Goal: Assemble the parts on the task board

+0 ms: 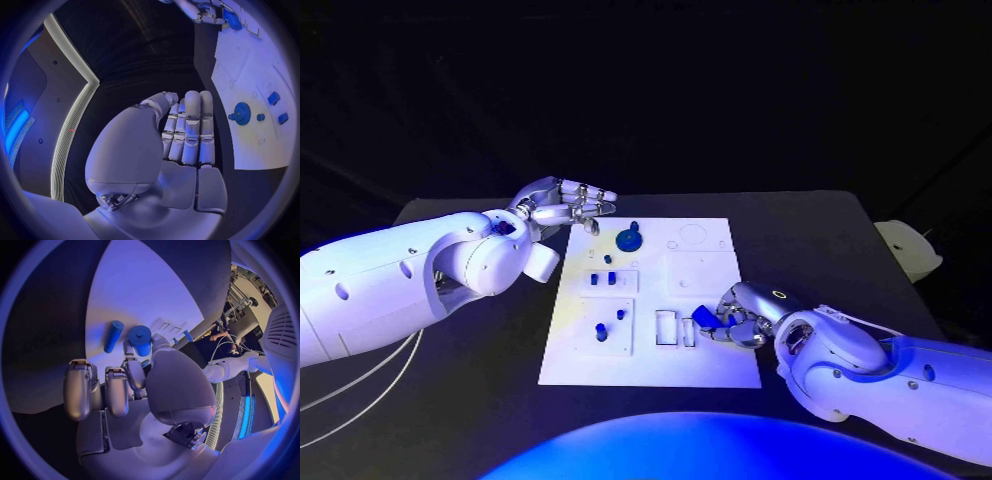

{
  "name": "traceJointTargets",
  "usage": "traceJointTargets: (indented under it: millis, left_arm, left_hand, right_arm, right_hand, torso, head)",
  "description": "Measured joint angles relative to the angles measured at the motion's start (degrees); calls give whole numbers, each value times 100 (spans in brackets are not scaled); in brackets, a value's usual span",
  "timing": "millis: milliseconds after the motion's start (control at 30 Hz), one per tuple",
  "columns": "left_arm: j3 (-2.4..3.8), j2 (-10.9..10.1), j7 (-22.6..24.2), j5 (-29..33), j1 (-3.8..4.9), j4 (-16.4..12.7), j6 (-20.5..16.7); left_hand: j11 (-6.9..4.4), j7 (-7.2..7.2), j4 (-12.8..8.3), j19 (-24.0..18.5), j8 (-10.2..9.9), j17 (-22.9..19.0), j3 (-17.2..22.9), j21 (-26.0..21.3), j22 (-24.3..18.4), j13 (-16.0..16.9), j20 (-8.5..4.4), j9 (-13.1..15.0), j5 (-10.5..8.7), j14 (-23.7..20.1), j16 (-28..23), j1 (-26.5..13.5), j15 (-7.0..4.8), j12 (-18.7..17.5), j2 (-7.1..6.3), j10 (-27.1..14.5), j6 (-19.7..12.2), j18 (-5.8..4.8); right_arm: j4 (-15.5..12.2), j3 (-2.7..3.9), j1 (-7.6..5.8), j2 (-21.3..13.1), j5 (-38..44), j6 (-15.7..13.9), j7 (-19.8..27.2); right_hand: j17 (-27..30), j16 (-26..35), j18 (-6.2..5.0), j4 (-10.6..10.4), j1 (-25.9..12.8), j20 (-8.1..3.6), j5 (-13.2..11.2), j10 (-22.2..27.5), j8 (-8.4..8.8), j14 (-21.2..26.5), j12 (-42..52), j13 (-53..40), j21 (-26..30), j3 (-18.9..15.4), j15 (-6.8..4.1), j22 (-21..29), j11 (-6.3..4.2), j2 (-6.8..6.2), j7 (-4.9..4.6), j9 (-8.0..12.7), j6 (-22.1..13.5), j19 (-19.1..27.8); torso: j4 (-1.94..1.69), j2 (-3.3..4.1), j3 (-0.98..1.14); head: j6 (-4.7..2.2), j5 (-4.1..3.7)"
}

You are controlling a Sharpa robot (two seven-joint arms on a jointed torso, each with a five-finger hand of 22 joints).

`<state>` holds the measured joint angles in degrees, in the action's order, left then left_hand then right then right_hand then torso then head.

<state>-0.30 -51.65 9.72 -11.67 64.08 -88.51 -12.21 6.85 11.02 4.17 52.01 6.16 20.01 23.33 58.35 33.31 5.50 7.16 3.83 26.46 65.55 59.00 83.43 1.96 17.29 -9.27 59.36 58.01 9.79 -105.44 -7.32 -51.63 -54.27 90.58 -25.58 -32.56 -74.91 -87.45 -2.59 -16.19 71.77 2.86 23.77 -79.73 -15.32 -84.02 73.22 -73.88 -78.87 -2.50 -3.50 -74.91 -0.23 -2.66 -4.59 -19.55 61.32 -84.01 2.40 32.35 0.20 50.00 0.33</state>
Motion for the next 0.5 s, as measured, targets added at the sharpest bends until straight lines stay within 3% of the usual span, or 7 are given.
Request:
traceJointTargets:
  millis: [267,500]
  left_arm:
    - [0,-9,-6,1,0,0,9]
    - [-2,-9,-9,1,0,-1,19]
  left_hand:
    - [0,0,0,0,0,0,0,0,0,0,0,0,0,0,0,0,0,0,0,0,0,0]
    - [0,0,0,0,0,0,0,0,1,-1,0,0,0,0,0,0,0,0,0,0,0,0]
  right_arm:
    - [-376,50,-111,-138,-92,-370,-8]
    - [-455,53,-138,-18,-258,-507,12]
  right_hand:
    - [0,-23,0,4,45,0,198,-39,-22,0,43,-66,-89,-12,0,0,-22,45,0,0,0,0]
    - [1,-23,0,3,45,0,231,-59,-23,21,43,-79,-132,-13,-21,1,-42,45,0,0,0,0]
  torso:
    - [3,-1,0]
    - [-4,2,1]
  head:
    - [0,-16]
    - [0,-13]
